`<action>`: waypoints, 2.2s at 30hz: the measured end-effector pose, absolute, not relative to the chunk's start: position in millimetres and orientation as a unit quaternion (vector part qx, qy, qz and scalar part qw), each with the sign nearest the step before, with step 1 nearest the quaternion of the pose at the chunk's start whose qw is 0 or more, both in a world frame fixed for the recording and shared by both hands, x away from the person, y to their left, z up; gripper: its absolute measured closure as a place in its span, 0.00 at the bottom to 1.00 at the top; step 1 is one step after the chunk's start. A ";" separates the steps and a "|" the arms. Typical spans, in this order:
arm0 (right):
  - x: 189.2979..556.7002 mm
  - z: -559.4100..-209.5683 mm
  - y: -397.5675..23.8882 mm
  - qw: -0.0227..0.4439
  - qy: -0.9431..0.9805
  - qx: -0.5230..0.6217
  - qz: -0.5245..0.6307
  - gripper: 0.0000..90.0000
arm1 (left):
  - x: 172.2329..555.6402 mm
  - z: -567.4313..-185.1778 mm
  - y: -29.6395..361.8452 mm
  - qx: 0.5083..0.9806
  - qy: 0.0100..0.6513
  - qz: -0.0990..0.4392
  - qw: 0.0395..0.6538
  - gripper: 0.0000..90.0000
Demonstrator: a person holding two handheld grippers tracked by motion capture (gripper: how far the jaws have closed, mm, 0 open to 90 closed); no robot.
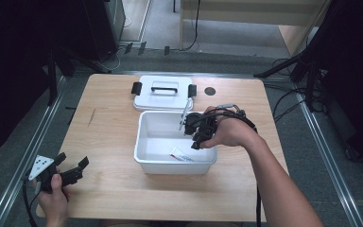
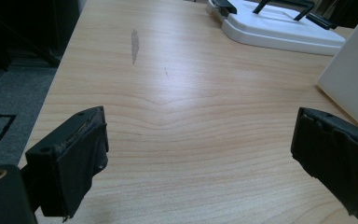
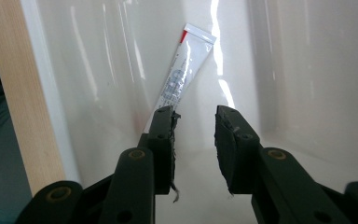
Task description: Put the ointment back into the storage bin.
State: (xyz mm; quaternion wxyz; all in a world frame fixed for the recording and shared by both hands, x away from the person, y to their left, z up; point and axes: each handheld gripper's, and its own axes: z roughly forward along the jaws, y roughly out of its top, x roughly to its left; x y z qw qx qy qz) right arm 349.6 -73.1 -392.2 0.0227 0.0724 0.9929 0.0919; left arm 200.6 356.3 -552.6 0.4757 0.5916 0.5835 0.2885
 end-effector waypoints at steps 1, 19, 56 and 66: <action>349.7 -389.0 -75.5 0.026 0.992 0.074 0.095 0.76 | 200.6 -552.6 356.2 0.592 0.583 0.289 0.475 0.05; 347.5 -350.2 -133.3 0.048 0.982 0.129 0.131 0.71 | 200.4 -552.5 355.7 0.594 0.582 0.292 0.472 0.05; 342.2 -434.2 -240.2 0.133 0.891 0.372 0.223 0.16 | 200.2 -552.3 354.0 0.597 0.581 0.296 0.467 0.05; 330.5 -471.7 -269.7 0.151 0.832 0.456 0.278 0.00 | 200.1 -552.2 353.2 0.598 0.581 0.297 0.466 0.05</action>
